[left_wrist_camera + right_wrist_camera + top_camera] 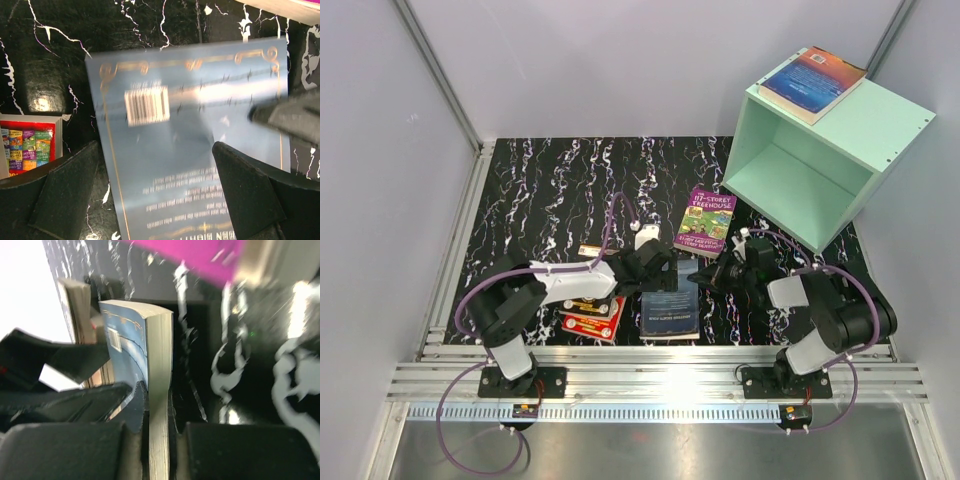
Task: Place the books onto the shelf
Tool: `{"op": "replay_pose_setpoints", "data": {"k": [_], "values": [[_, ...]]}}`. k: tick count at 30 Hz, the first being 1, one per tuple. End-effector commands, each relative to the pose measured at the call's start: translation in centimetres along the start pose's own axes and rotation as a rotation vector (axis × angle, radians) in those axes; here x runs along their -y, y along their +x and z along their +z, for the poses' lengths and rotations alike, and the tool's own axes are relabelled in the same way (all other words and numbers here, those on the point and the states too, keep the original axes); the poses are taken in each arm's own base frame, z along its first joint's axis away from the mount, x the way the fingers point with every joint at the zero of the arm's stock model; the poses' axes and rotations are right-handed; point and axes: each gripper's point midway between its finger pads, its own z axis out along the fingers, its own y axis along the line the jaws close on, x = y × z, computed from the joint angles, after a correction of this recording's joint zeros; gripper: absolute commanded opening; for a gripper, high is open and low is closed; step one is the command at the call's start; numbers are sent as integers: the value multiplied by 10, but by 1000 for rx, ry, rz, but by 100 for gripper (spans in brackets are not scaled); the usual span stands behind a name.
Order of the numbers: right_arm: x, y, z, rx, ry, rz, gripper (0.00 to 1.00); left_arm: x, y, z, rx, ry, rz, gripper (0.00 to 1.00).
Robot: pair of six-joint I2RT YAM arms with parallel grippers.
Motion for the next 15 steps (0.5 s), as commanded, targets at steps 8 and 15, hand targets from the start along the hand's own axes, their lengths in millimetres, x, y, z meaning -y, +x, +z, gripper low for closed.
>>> {"op": "replay_pose_setpoints", "data": {"k": [8,15], "values": [[-106,-35,-77,159,0,-215,0,-3,-39,-63,102,19,-24,99],[-262,-107,-197,504,-52,-455,0,-27,-64,-142,252,66,-84,99]]}}
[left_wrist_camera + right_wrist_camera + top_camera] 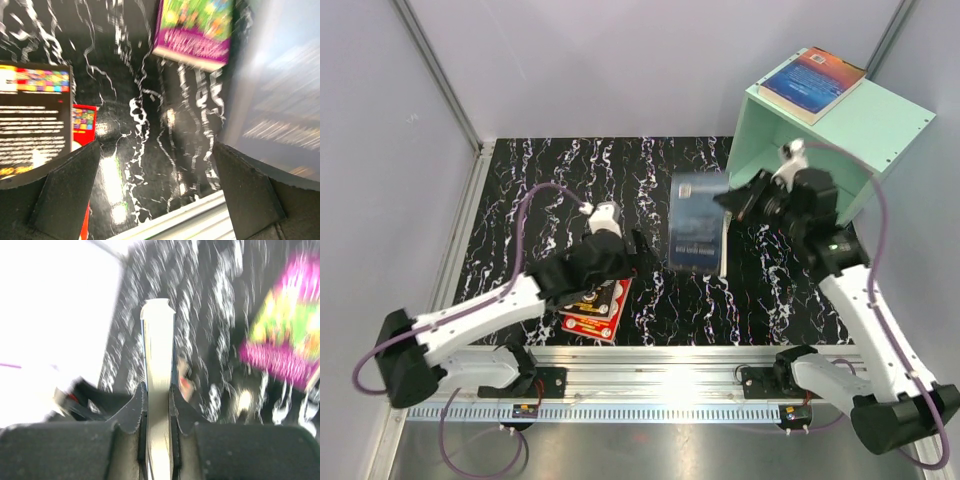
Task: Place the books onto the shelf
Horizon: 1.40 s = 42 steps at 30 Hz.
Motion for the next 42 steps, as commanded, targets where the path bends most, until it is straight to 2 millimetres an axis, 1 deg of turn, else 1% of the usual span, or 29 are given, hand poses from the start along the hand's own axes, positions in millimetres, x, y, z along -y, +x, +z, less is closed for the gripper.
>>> {"op": "replay_pose_setpoints", "data": {"k": [1,2,3,4,5,6,7,8,9,10,11,12,13,14,15,16,18,19,20,23,29,30,31,34,36,37,38,41,42], "values": [[-51,-78,-42,193,28,-122,0,-29,1,-22,35,-51,-7,99],[-81,-112,-63,275,8,-190,0,-36,9,-23,23,-57,-11,99],[-90,-132,-69,319,25,-220,0,-37,10,-28,27,-43,-21,99],[-83,-153,-54,337,97,-233,0,-40,14,-30,20,-41,-36,99],[-78,-170,-55,346,150,-267,0,-41,17,-31,9,-34,-45,99],[-113,-212,-85,465,109,-300,0,-45,25,-33,-5,-32,-51,99],[-105,-228,-60,427,118,-296,0,-46,28,-34,-11,-26,-64,99],[-114,-276,-101,562,109,-269,0,-46,33,-36,-19,-20,-66,99],[-115,-293,-103,579,76,-243,0,-50,37,-37,-22,-20,-68,99],[-92,-315,-84,542,40,-196,0,-51,39,-37,-22,-18,-77,99],[-96,-349,-118,650,-3,-128,0,-52,42,-37,-26,-17,-78,99],[-86,-365,-120,666,-31,-93,0,-52,42,-39,-22,-11,-82,99],[-66,-377,-101,616,-80,-47,0,-54,46,-38,-25,-11,-77,99],[-68,-395,-105,651,-159,12,0,-54,45,-38,-23,-11,-76,99],[-51,-410,-110,677,-171,42,0,-55,46,-37,-23,-16,-68,99],[-29,-424,-96,672,-195,65,0,-55,45,-37,-22,-17,-65,99],[-8,-437,-91,676,-213,125,0,-55,44,-36,-21,-22,-48,99],[20,-441,-72,650,-199,169,0,-54,44,-35,-23,-23,-40,99],[25,-443,-68,646,-207,184,0,-53,42,-34,-19,-27,-36,99],[59,-444,-48,626,-173,216,0,-52,43,-29,-28,-40,-19,99],[95,-439,-41,630,-73,245,0,-52,53,-18,-58,-48,-16,99],[96,-439,-42,635,-62,246,0,-52,54,-17,-60,-45,-22,99],[108,-434,-37,618,-39,268,0,-51,55,-17,-66,-43,-21,99],[123,-427,-35,601,9,286,0,-52,57,-14,-73,-49,-24,99],[131,-425,-36,601,39,290,4,-51,58,-13,-77,-49,-20,99],[133,-423,-38,599,54,295,11,-50,57,-13,-77,-49,-20,99],[140,-422,-40,598,69,297,44,-51,58,-13,-79,-53,-18,99],[146,-419,-43,587,78,312,100,-50,58,-13,-80,-51,-15,99],[149,-418,-44,580,79,316,100,-51,58,-13,-80,-54,-17,99]]}}
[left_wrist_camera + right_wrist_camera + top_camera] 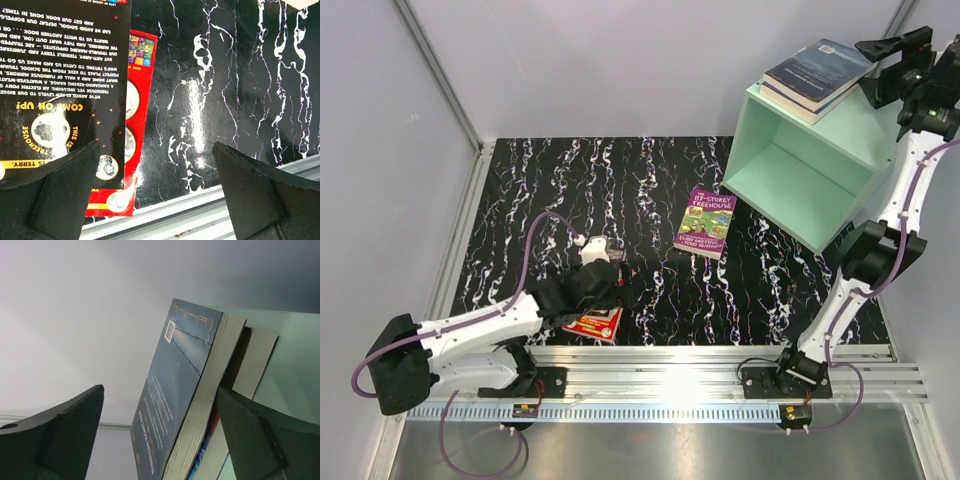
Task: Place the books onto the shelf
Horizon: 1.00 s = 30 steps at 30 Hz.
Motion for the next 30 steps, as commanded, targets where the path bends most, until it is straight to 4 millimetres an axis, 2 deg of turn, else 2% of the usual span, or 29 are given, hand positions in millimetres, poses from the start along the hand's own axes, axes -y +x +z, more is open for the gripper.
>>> {"op": "replay_pose_setpoints", "data": {"k": [1,6,9,11,12,13,14,15,16,17,18,19,20,21,22,23,24,25,26,27,28,29,30], "values": [[-9,-13,-26,21,20,-41,100,20,-14,-4,32,55,-19,99],[-3,-7,-35,-7,71,-67,100,23,-16,-4,31,56,-16,99],[2,0,-46,-30,131,-103,100,24,-21,-4,36,43,-3,99],[11,10,-57,-68,190,-120,100,26,-24,-4,39,39,8,99],[14,17,-68,-81,237,-118,100,29,-29,-5,48,42,8,99],[28,27,-72,-112,280,-129,100,32,-32,-5,56,44,11,99],[30,36,-78,-132,295,-139,100,33,-34,-3,58,37,17,99],[0,36,-99,-85,267,-204,100,41,-44,-5,79,51,26,99],[30,58,-102,-135,321,-185,100,42,-47,-1,86,35,42,99],[21,73,-109,-140,306,-207,100,46,-54,0,100,33,63,99],[-17,75,-134,-69,240,-279,100,56,-66,-2,121,47,66,99],[1,102,-140,-114,275,-262,100,57,-69,7,113,33,79,99],[-4,116,-150,-113,274,-278,100,60,-75,11,116,31,102,99],[-35,140,-169,-96,214,-331,100,63,-81,15,119,34,102,99],[-12,169,-173,-150,247,-292,100,67,-93,22,120,33,92,99],[-13,188,-178,-165,228,-285,100,71,-101,27,131,46,96,99],[-38,214,-192,-181,125,-310,100,75,-108,31,137,56,92,99],[-6,244,-193,-241,176,-264,100,72,-113,43,123,53,83,99],[2,262,-196,-267,172,-255,100,79,-128,46,153,78,77,99],[4,272,-201,-271,149,-257,100,81,-134,51,156,87,74,99],[38,297,-202,-331,207,-228,100,75,-136,66,132,84,68,99],[52,306,-202,-350,222,-214,100,83,-150,70,158,110,66,99],[75,333,-201,-424,243,-207,100,85,-155,77,144,136,66,99]]}}
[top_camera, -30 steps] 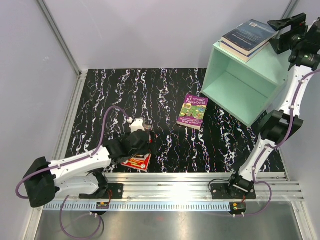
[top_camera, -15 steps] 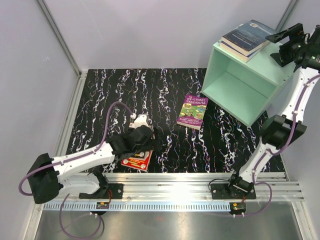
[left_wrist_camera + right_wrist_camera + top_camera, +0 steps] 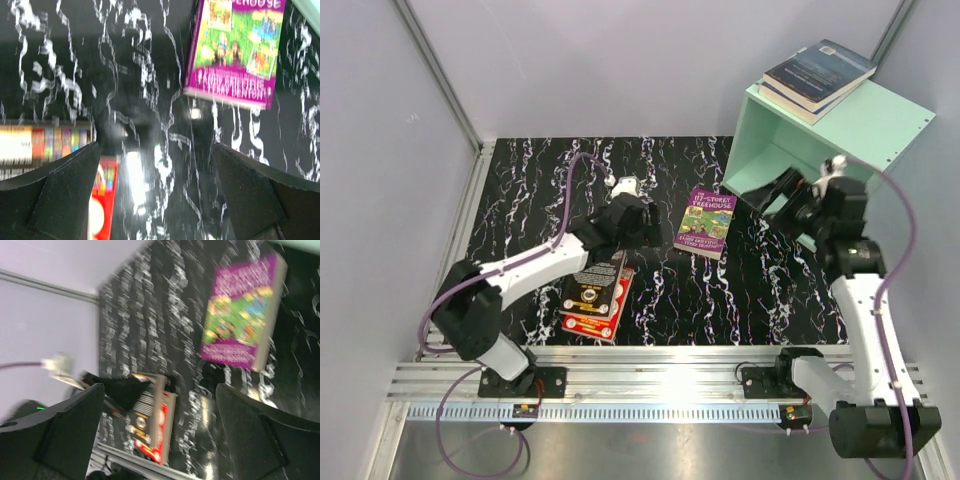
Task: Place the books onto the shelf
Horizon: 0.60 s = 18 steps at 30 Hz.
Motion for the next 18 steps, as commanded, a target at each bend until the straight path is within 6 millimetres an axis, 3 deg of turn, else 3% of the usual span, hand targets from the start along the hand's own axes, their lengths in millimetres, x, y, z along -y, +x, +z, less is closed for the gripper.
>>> {"op": "replay_pose_setpoints", "data": {"k": [1,2,3,5,6,7,8,9,10,18], "values": [[63,50,50,-104,118,69,100,26,-33,29,29,135,20,99],[73,58,57,-126,137,75,100,37,-47,34,56,174,34,99],[90,70,70,-164,167,87,100,46,-49,40,40,211,44,99],[108,84,89,-218,198,111,100,48,-40,67,-11,212,83,99],[109,82,97,-211,181,110,100,66,-59,69,17,247,90,99],[114,86,103,-219,187,123,100,65,-46,88,-32,244,100,99],[120,87,109,-219,200,127,100,70,-48,93,-41,249,116,99],[129,90,119,-226,216,137,100,80,-63,95,-19,269,116,99],[134,92,124,-229,226,141,100,78,-57,110,-38,256,122,99],[178,111,175,-251,276,194,100,59,-57,170,-98,225,72,99]]}}
